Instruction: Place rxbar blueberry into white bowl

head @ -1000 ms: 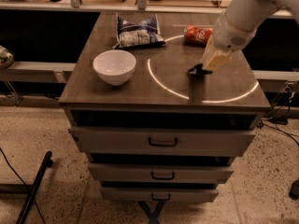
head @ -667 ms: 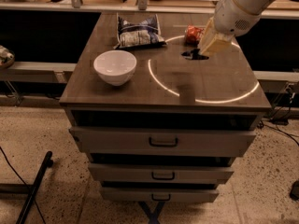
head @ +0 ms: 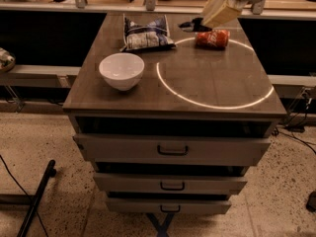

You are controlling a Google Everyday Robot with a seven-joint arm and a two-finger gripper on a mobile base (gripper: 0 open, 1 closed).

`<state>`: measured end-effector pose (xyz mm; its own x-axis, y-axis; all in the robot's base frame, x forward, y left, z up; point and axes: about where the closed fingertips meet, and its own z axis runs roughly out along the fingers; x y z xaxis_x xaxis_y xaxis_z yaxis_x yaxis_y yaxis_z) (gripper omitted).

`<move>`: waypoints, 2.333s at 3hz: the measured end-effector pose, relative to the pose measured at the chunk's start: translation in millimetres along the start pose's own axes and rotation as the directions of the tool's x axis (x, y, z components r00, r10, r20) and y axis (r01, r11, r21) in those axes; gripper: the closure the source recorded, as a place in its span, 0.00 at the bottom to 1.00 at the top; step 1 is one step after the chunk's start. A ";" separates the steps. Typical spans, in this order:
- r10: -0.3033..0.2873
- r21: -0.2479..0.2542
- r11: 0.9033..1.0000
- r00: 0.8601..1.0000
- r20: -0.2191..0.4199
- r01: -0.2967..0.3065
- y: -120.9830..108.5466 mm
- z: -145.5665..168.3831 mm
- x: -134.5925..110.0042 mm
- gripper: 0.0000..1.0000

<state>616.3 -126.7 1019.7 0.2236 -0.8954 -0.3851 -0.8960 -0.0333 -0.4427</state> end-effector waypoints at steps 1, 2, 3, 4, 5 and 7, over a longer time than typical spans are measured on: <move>-0.085 0.010 0.996 0.994 0.064 0.085 -2.1 2.5 -51.4 1.00; -0.164 -0.016 0.986 0.983 0.086 0.166 9.2 36.1 -111.5 1.00; -0.179 -0.055 0.982 0.981 0.073 0.183 19.3 70.3 -134.0 1.00; -0.173 -0.097 0.980 0.984 0.035 0.175 25.2 106.6 -143.8 0.75; -0.170 -0.123 0.978 0.985 0.009 0.169 28.7 127.0 -146.1 0.51; -0.152 -0.180 0.973 0.988 -0.009 0.148 43.7 153.8 -138.6 0.05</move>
Offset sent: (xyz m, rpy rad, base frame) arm -0.0359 0.1788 -0.0162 -0.0443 -0.0320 0.2603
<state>605.2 64.3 929.2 0.3534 -0.8839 -0.3062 -0.9074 -0.2443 -0.3420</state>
